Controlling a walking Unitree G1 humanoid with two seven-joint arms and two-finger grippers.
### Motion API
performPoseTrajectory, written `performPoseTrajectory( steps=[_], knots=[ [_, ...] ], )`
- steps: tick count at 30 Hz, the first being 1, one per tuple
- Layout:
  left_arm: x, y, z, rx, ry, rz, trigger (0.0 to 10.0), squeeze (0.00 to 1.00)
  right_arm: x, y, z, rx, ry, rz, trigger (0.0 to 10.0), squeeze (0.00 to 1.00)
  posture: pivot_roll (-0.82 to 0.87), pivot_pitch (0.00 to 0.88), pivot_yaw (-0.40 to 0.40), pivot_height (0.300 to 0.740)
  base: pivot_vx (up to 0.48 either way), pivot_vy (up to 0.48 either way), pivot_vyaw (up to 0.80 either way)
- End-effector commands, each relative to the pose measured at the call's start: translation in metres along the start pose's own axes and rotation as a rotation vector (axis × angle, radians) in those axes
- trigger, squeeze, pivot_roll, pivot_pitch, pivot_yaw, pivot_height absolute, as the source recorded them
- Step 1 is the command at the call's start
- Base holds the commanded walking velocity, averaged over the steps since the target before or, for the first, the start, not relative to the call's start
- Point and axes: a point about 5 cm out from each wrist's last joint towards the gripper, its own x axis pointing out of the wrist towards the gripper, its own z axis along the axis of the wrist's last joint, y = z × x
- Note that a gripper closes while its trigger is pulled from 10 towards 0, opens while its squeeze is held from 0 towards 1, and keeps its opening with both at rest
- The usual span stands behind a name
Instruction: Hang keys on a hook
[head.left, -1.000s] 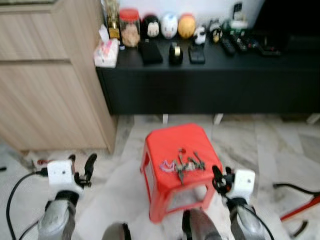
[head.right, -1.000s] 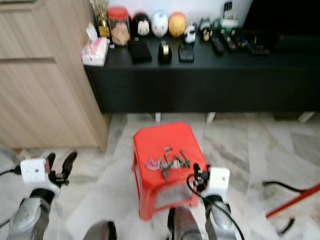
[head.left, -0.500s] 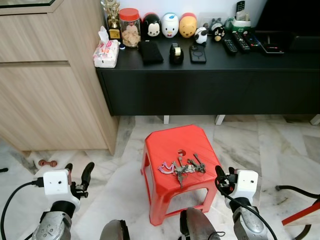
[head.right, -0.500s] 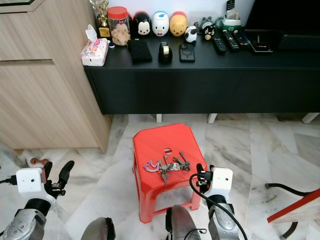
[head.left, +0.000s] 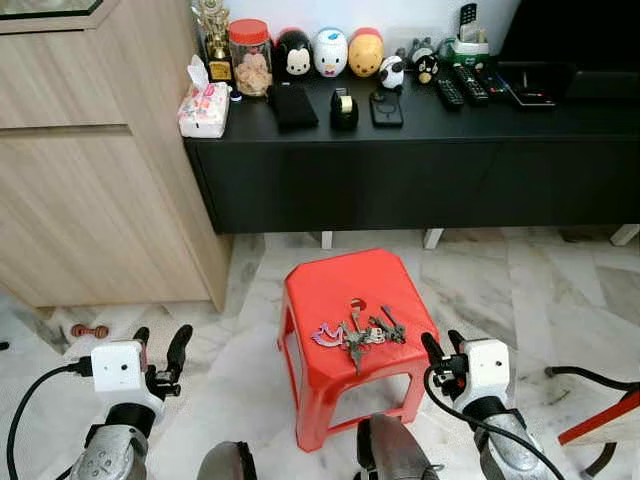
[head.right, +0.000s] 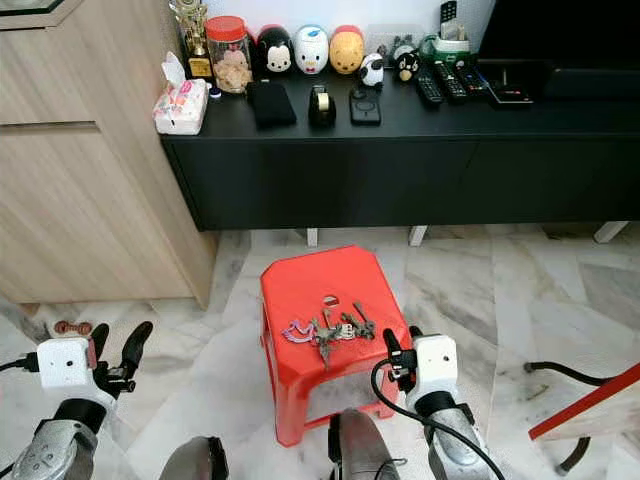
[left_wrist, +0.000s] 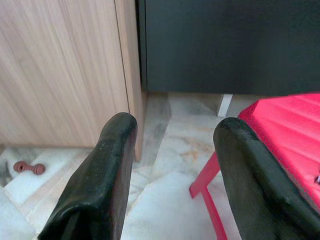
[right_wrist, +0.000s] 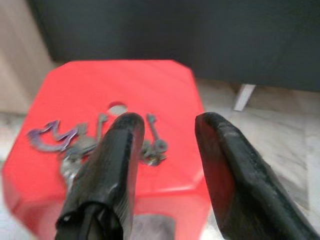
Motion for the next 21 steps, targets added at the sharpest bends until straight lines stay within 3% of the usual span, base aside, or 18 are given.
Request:
performPoseTrajectory(
  steps=[1, 15, 21],
  knots=[
    [-0.0044, 0.0032, -0.0058, -0.002, 0.019, 0.004, 10.0, 0.0, -0.0012, 0.0014, -0.0044, -0.002, 0.036, -0.002, 10.0, 0.0, -0.16, 0.135, -0.034, 0.626, 0.0, 0.0, 0.0],
    [-0.0071, 0.004, -0.0044, 0.001, 0.006, 0.017, 10.0, 0.0, 0.0034, 0.0051, -0.0006, -0.003, 0.039, -0.008, 10.0, 0.0, -0.14, 0.13, -0.034, 0.573, 0.0, 0.0, 0.0],
    [0.0013, 0.0025, -0.0014, -0.002, -0.001, 0.004, 10.0, 0.0, 0.0047, 0.0023, 0.0, 0.025, 0.029, -0.05, 10.0, 0.0, -0.16, 0.132, -0.03, 0.573, 0.0, 0.0, 0.0]
  ],
)
